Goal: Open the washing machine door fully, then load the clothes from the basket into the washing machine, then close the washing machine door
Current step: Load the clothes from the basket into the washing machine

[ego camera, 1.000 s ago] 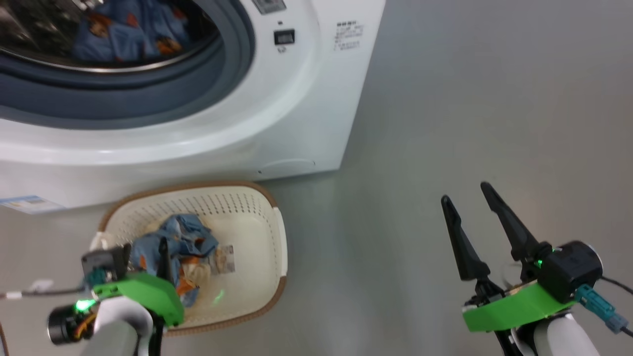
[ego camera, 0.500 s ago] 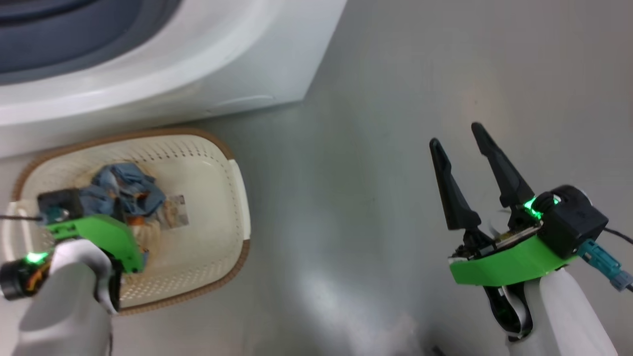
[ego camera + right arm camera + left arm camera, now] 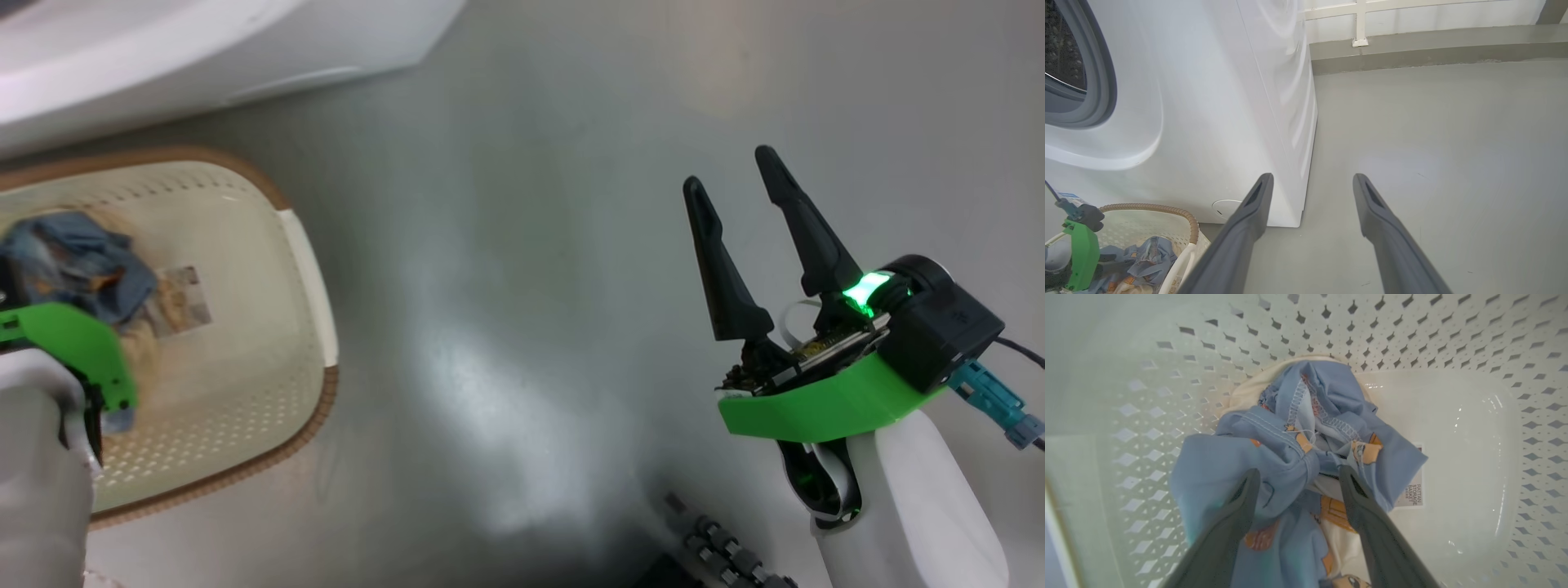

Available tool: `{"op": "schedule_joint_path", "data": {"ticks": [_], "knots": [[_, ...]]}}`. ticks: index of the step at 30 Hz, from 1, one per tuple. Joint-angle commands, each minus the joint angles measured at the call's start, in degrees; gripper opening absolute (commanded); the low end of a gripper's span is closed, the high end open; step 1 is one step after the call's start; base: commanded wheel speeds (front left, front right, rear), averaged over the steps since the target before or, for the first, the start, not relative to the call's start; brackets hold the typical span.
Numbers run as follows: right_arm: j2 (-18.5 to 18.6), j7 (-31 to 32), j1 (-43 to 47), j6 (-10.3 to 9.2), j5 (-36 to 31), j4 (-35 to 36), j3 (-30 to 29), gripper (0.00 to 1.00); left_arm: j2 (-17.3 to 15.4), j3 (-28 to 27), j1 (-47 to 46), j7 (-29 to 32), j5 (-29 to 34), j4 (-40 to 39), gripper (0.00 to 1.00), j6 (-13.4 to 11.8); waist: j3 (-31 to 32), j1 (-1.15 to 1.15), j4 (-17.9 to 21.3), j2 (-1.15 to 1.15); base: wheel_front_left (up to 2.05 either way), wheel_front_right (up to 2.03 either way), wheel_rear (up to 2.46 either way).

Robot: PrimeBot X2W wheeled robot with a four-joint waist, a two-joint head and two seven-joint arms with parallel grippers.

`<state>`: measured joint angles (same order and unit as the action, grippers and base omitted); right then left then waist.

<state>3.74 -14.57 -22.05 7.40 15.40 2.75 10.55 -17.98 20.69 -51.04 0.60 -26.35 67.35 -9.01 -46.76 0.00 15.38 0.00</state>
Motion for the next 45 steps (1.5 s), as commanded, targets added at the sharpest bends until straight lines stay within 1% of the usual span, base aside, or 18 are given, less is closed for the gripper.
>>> {"op": "schedule_joint_path", "data": {"ticks": [1, 10, 11, 12, 13, 15, 25, 35, 39, 45], "knots": [[-0.34, -0.42, 0.62, 0.09, 1.42, 1.32, 1.44, 1.0, -2.75, -0.76, 0.3, 0.57, 0.57, 0.81, 1.0, -0.92, -2.92, 0.0, 2.32, 0.0, 0.0, 0.0, 0.0], [-0.6, -0.42, 0.32, 0.09, 1.85, 1.16, 1.85, 1.0, -3.61, -0.93, -0.32, 3.47, -0.4, 3.68, 1.0, -1.92, -3.91, 0.0, 2.73, 0.0, 0.0, 0.0, 0.0], [-0.61, -0.42, 0.29, 0.09, 1.86, 1.15, 1.87, 1.0, -3.58, -1.03, -0.42, 3.7, -0.63, 3.82, 0.96, -1.96, -3.98, 0.0, 2.76, 0.0, 0.0, 0.0, 0.0], [-0.62, -0.42, 0.28, 0.09, 1.84, 1.15, 1.89, 1.0, -3.56, -1.04, -0.5, 3.8, -0.73, 3.92, 0.62, -2.01, -4.03, 0.0, 2.78, 0.0, 0.0, 0.0, 0.0], [-0.64, -0.42, 0.27, 0.09, 1.83, 1.15, 1.9, 1.0, -3.51, -1.07, -0.57, 3.96, -0.87, 4.03, 0.39, -2.04, -4.08, 0.0, 2.79, 0.0, 0.0, 0.0, 0.0], [-0.66, -0.42, 0.19, 0.09, 1.82, 1.13, 1.84, 1.0, -3.41, -1.08, -0.73, 4.06, -1.08, 4.19, 0.0, -2.14, -4.11, 0.0, 2.78, 0.0, 0.0, 0.0, 0.0], [-0.7, -0.42, 0.06, 0.09, 1.47, 0.97, 1.31, 1.0, -2.28, -1.43, -0.92, 1.9, -2.24, 4.29, 0.0, -2.48, -3.36, 0.0, 1.81, 0.0, 0.0, 0.0, 0.0], [0.44, -0.42, 1.25, 0.09, 0.37, 0.99, 0.2, 1.0, 0.79, -2.55, 1.47, -6.25, -4.21, 3.18, 0.0, -2.33, 0.46, 0.0, -1.28, 0.0, 0.0, 0.0, 0.0], [1.42, -0.42, 2.43, 0.09, -0.21, 0.86, -0.44, 1.0, 2.94, -3.79, 3.69, -10.9, -6.02, 2.86, 0.0, -1.5, 3.32, 0.0, -3.29, 0.0, 0.0, 0.0, 0.0], [2.66, -0.42, 4.29, 0.09, -1.01, 0.7, -1.12, 1.0, 5.3, -4.66, 6.46, -14.55, -7.16, 1.74, 0.0, -0.81, 7.39, 0.0, -5.88, 0.0, 0.0, 0.0, 0.0]]}}
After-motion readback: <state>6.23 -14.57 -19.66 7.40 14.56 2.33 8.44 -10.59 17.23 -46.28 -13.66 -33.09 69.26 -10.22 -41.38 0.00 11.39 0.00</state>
